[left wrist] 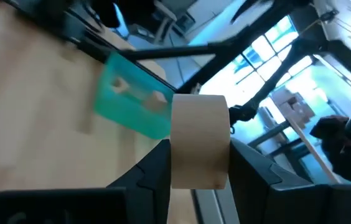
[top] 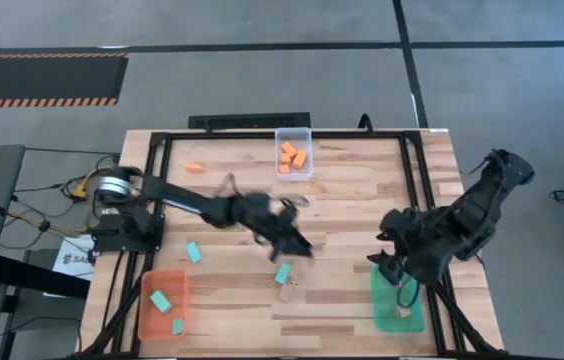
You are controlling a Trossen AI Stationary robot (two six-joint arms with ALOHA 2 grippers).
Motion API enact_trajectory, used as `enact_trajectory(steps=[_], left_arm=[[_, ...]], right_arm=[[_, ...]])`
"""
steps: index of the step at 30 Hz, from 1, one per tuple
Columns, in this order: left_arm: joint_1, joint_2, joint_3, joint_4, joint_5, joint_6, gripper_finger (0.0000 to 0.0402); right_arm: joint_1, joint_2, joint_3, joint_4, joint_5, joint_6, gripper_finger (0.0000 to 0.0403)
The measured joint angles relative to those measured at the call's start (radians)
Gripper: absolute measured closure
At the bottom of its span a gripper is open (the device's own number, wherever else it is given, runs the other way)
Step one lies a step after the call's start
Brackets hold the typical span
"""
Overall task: Sort & place blocks by color
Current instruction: Put the light brown block into the transparent blue bin
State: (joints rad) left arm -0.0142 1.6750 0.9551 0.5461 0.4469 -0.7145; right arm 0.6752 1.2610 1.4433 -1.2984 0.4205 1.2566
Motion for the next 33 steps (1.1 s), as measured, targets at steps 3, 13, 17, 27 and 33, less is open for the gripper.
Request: enact_trajectory(steps=[3,13,17,27,33], left_arm=[[-0.083,0.161,0.144,0.014,-0.050,-0.005,0.0300],[-0.187,0.610,0.766,-0.107,-0.152,0.117,0.0301],[-0.191,0.757,1.021,-0.238,-0.162,0.200,0.0301],[-0.186,1.038,1.403,-0.326,-0.337,0.428,0.0301],[-0.174,1.044,1.367,-0.352,-0.395,0.474,0.0289]], right_arm=[[0.078,0.000,0.000,0.020,0.090,-0.004,0.0081],[0.278,0.003,0.000,0.001,0.104,0.152,0.0081],[0.343,0.003,0.000,-0.082,0.099,0.306,0.0081],[0.405,0.002,0.000,-0.145,0.058,0.446,0.0081],[0.405,0.002,0.000,-0.147,0.025,0.448,0.0081]])
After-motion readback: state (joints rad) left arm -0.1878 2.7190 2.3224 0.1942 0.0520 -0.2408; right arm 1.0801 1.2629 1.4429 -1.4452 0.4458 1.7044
